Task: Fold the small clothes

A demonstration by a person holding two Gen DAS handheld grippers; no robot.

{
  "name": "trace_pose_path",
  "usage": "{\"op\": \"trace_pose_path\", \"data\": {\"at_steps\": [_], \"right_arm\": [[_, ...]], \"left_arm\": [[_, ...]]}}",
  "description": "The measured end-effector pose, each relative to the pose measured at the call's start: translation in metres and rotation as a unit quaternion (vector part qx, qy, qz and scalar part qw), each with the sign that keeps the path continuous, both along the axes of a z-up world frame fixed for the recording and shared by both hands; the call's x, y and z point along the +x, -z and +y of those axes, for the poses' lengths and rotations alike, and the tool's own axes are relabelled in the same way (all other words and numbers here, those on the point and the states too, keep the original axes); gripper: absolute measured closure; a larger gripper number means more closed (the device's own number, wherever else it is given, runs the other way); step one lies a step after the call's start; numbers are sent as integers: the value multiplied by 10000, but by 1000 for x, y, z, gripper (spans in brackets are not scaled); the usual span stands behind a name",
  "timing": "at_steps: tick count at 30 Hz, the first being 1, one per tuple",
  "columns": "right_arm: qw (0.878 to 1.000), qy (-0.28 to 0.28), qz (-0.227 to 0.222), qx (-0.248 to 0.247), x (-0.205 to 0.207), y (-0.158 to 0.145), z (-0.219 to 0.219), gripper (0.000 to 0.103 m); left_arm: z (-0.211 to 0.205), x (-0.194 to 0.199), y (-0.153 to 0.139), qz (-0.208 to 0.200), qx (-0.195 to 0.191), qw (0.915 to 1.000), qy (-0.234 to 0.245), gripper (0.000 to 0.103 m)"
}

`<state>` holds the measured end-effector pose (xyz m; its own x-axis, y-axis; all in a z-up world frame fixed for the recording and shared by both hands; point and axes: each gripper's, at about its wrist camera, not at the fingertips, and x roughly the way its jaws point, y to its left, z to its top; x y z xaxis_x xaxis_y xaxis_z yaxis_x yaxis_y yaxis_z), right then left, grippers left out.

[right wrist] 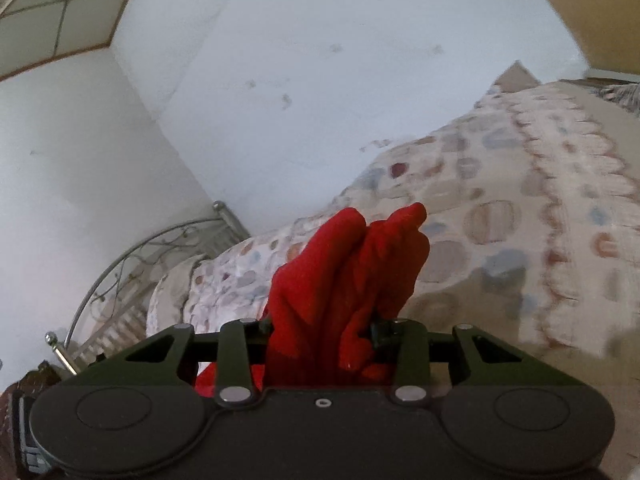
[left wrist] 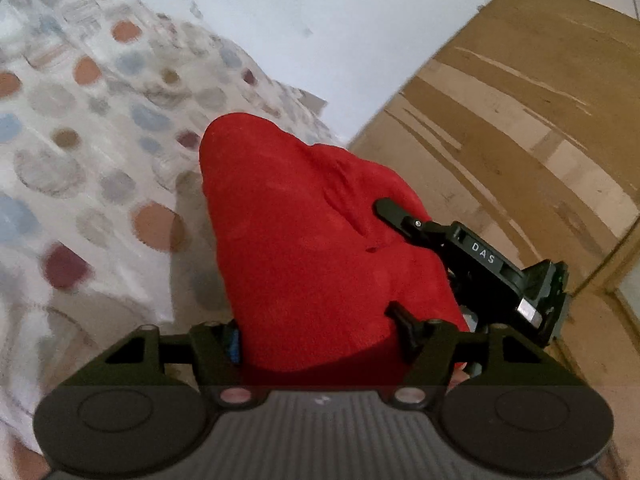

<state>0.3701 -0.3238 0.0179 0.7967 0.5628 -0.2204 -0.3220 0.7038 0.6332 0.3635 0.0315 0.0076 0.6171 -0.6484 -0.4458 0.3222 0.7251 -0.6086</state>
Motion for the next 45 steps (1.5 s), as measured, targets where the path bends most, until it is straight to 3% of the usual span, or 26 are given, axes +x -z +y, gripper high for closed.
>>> {"op": "trace_pose_path", "data": {"at_steps": [5,9,11,13,16,23,27,31,36,40,43,45], "right_arm": [[9994,-305,191,4,41,10,56,63],[9956,-484,623,-498,69,40,99,63],[9904,-512,963,-851,80,61,114,60],[9875,-419,841,-1269,81,76,118,48],[9900,-472,746,-1102,75,87,105,45],[9845,-373,636,-1589,70,77,108,37],[9827,-255,508,-1762,61,70,108,22],[9823,-164,453,-1813,46,58,103,16],[9851,-314,83,-1687,22,32,107,5],[9698,-475,0,-2391,8,27,130,5],[9516,-331,31,-3055,-2,42,140,1],[9479,-248,-24,-3175,-12,53,139,1]], "left_arm": [[39,12,8,92,389,9985,-387,32],[59,21,46,530,800,9946,-399,30],[68,16,60,464,629,9961,-410,29],[69,10,63,332,611,9967,-429,28],[56,4,62,60,922,9949,-407,25],[55,-5,60,17,1021,9925,-669,13],[49,-10,46,-86,1452,9850,-926,1],[38,-18,37,-182,1844,9783,-925,1],[33,-29,36,-193,1907,9769,-940,1],[38,-36,36,-153,1758,9793,-987,1],[40,-42,39,-147,1728,9805,-930,1],[40,-46,42,-153,1740,9804,-909,0]]}}
